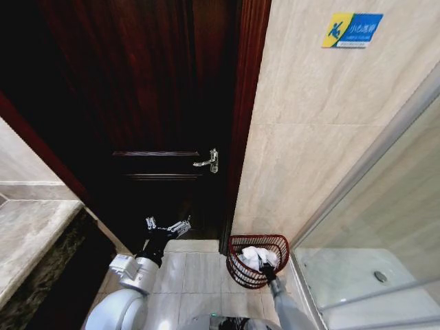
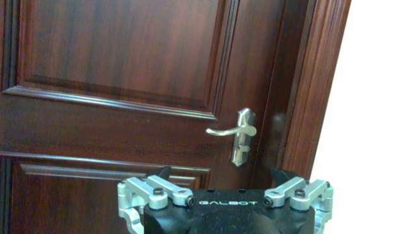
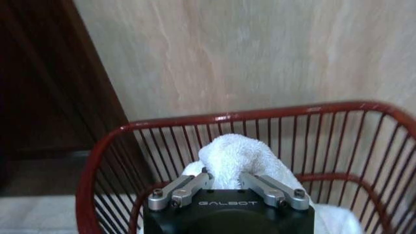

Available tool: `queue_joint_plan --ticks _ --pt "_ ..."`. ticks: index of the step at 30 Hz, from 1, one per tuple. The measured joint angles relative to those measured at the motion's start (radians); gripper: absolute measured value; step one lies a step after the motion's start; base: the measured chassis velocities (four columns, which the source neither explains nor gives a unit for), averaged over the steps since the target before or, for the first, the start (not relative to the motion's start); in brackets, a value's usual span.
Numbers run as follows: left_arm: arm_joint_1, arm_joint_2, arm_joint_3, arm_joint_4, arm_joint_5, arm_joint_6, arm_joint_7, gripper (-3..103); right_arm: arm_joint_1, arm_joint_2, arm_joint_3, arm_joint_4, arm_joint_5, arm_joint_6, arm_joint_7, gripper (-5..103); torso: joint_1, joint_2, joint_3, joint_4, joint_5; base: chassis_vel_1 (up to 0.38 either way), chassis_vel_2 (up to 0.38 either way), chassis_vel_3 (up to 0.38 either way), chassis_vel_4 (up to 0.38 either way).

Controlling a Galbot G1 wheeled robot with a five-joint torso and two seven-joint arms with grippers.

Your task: Discard the used towel into the hamper.

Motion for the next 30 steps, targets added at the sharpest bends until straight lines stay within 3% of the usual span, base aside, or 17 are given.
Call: queue_joint_plan --ticks 6,10,15,18,26,30 --pt "0.0 0.0 0.0 0.0 0.0 0.0 0.0 100 0.092 -0.014 -0.007 -0.039 -0.025 -0.175 -0.051 8 0.0 0.0 0.0 -0.0001 -0.0002 0.0 0.0 0.0 0.0" --pt "0.0 0.0 0.0 0.0 0.0 0.0 0.0 100 0.16 -0.015 0.0 -0.094 -0.09 -0.216 -0.08 8 0.0 0.0 0.0 0.0 -0.0002 0.0 0.0 0.0 0.0" --pt "0.0 0.0 0.0 0.0 0.0 0.0 0.0 100 0.202 -0.005 -0.007 -0.119 -0.162 -0.236 -0.089 8 0.0 0.0 0.0 0.0 -0.0006 0.0 0.0 0.0 0.0" --pt "0.0 0.0 0.0 0.0 0.0 0.0 0.0 100 0.216 0.017 -0.028 -0.145 -0.199 -0.241 -0.033 8 0.0 0.0 0.0 -0.0001 -0.0004 0.0 0.0 0.0 0.0" --pt "0.0 0.0 0.0 0.0 0.0 0.0 0.0 100 0.231 0.044 -0.046 -0.175 -0.27 -0.245 -0.003 5 0.0 0.0 0.0 0.0 -0.0003 0.0 0.0 0.0 0.0" --pt "0.0 0.0 0.0 0.0 0.0 0.0 0.0 100 0.223 0.034 -0.044 -0.149 -0.336 -0.209 0.008 20 0.0 0.0 0.0 0.0 -0.0003 0.0 0.0 0.0 0.0"
